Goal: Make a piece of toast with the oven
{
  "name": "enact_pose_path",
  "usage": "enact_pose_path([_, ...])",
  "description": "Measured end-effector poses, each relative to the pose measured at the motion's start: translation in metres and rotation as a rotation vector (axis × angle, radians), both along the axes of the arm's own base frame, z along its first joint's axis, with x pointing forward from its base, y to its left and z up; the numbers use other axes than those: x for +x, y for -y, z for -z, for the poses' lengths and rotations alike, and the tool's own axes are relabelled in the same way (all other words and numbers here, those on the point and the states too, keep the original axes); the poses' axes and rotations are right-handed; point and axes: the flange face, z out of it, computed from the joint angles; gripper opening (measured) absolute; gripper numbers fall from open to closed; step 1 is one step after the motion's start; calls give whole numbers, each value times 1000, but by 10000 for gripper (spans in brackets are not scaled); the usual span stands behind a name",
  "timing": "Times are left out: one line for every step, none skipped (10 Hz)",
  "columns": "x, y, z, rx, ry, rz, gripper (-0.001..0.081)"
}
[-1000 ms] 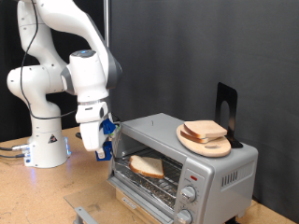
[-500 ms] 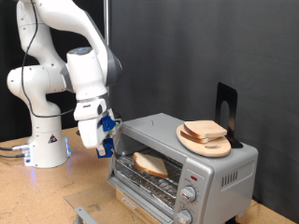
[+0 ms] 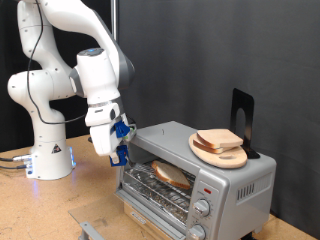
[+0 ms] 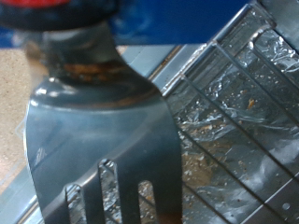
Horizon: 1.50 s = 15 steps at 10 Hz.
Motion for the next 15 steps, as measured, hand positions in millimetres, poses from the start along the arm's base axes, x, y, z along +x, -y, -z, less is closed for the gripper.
enact_pose_path([-2, 0, 2, 1, -12, -3, 433])
enact_pose_path([-3, 1, 4, 1, -23, -2, 433])
enact_pose_path([-4, 3, 5, 4, -30, 4, 433])
enact_pose_path([-7, 7, 6, 8, -42, 15, 433])
enact_pose_path([-10, 13, 8, 16, -53, 31, 433])
enact_pose_path([-13, 20, 10, 27, -59, 50, 433])
enact_pose_path([-16, 27, 10, 38, -66, 61, 433])
enact_pose_path([-19, 35, 10, 46, -69, 68, 433])
enact_pose_path([-22, 44, 9, 55, -65, 71, 433])
enact_pose_path([-26, 55, 6, 70, -49, 73, 433])
enact_pose_path([-29, 67, 1, 89, -26, 71, 433])
enact_pose_path([-33, 78, -6, 109, -6, 77, 433])
enact_pose_path([-38, 83, -12, 125, 8, 77, 433])
enact_pose_path([-35, 83, -13, 123, 6, 73, 433])
enact_pose_path([-32, 84, -15, 127, 9, 78, 433])
